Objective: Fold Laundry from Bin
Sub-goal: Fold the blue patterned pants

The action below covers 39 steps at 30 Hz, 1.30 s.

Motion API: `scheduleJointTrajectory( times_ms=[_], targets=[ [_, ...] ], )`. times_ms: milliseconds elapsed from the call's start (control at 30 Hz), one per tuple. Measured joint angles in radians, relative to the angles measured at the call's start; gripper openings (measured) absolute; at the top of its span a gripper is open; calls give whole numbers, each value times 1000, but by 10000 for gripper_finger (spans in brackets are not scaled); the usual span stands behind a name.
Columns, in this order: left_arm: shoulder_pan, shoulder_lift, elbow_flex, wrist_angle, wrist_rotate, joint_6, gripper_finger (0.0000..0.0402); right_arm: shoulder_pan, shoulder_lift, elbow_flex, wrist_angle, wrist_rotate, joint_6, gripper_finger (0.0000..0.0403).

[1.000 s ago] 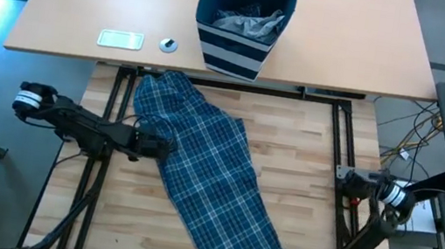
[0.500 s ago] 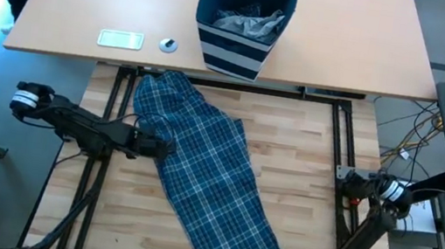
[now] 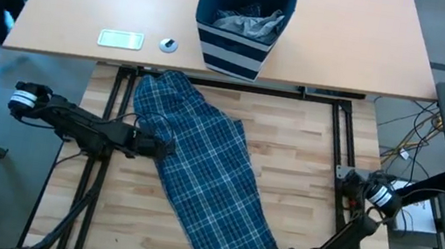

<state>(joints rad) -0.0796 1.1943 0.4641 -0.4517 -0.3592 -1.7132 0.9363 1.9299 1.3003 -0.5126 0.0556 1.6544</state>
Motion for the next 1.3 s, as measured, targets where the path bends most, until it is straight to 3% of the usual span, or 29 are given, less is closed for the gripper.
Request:
scheduleJointTrajectory(
  times_ms=[133,400,700,1000,1200,1300],
  targets=[
    [0,-16,0,-1,10,3,0,-34,-27,30,3,-49,-76,9],
    [-3,-80,54,-151,31,59,0,-196,-120,61,-205,150,-373,9],
    [-43,-37,74,-158,81,39,0,-465,-122,2,-203,148,-677,9],
    [-68,72,49,-243,99,-8,4,-572,-95,-35,-204,69,-836,9],
    [-68,128,73,-230,112,48,70,-625,-123,-35,-214,49,-876,9],
    [-67,115,117,-344,137,102,124,-671,-162,21,-200,64,-933,9]
  ],
)
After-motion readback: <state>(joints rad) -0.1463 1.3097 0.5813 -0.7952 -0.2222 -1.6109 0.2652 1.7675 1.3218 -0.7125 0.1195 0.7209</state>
